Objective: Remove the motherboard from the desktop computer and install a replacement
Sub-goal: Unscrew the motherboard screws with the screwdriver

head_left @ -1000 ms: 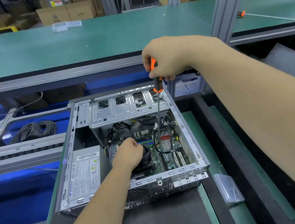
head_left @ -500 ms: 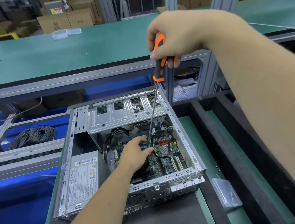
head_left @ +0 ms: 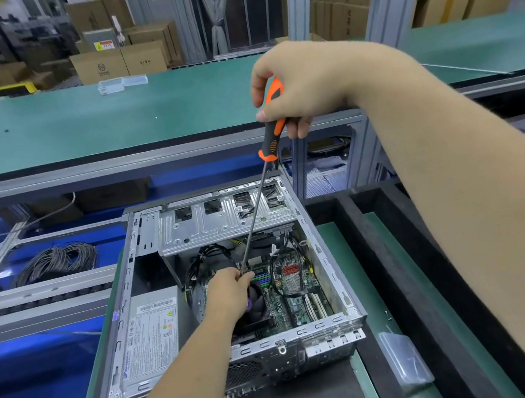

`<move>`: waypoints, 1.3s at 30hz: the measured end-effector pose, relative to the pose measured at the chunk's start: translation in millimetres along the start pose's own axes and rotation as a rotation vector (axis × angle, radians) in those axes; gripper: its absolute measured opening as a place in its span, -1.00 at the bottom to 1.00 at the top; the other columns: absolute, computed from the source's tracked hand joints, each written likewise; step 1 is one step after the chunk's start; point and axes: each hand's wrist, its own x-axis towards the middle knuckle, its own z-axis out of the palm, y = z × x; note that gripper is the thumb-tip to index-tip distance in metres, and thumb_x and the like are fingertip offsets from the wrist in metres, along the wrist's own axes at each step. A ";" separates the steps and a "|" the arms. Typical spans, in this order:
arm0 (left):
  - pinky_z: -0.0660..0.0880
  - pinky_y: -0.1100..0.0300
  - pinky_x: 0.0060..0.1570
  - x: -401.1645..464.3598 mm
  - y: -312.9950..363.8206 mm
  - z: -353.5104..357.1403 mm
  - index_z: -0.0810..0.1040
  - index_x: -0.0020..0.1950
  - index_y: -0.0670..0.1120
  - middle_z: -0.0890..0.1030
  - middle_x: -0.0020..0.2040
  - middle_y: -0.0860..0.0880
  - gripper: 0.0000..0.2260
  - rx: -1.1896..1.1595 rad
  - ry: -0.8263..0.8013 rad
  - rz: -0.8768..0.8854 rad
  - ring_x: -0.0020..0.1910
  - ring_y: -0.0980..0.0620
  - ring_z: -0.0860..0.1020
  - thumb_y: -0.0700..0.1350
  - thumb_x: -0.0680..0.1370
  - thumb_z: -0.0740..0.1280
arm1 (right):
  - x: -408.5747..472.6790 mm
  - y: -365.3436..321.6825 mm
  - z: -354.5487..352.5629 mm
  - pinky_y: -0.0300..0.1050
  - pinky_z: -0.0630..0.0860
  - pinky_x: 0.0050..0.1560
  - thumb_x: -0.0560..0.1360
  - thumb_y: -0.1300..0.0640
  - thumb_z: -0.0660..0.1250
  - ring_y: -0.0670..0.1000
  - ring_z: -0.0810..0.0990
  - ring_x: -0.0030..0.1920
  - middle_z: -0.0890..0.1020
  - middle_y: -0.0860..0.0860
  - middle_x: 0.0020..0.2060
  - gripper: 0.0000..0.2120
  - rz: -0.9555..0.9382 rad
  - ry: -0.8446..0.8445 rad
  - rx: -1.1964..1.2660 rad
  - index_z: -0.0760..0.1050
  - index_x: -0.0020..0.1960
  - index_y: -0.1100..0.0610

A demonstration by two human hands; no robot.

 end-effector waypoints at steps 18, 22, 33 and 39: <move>0.09 0.33 -0.61 1.7 3.2 -13.9 0.54 -0.14 -0.24 0.21 -0.46 0.02 -0.76 -1.082 -0.109 -0.510 -0.58 0.10 0.11 -0.17 0.65 0.21 | 5.1 11.2 18.0 -0.01 0.67 -0.31 0.63 0.12 0.23 0.13 0.70 -0.36 0.68 0.18 -0.29 -0.77 0.106 0.089 -0.287 0.53 0.06 0.29; 0.29 0.21 -0.44 -7.2 21.9 1.0 0.53 -0.37 -0.20 0.25 -0.53 0.00 -0.68 -0.267 -0.190 -0.135 -0.58 0.02 0.17 -0.20 0.59 0.27 | 4.5 17.7 22.9 0.10 0.67 -0.19 0.58 0.20 0.21 0.20 0.69 -0.34 0.68 0.24 -0.29 -0.76 0.141 0.090 -0.340 0.54 0.06 0.36; 0.56 -0.05 -0.02 -19.9 62.2 48.8 0.52 0.04 -0.20 0.61 0.07 -0.19 -0.85 0.537 -0.346 0.380 0.02 -0.22 0.59 -0.23 0.62 0.17 | 5.6 39.7 51.8 0.08 0.57 -0.07 0.53 0.18 0.23 0.22 0.57 -0.10 0.58 0.18 -0.06 -0.85 0.121 0.088 -0.403 0.47 0.03 0.23; 0.57 -0.06 0.13 -13.6 49.8 48.2 0.53 0.32 -0.19 0.61 0.21 -0.20 -0.65 0.684 -0.530 0.430 0.13 -0.17 0.59 -0.29 0.58 0.14 | 9.9 50.8 67.7 0.06 0.56 -0.08 0.54 0.21 0.21 0.21 0.54 -0.11 0.54 0.15 -0.07 -0.89 0.120 0.091 -0.392 0.44 0.03 0.21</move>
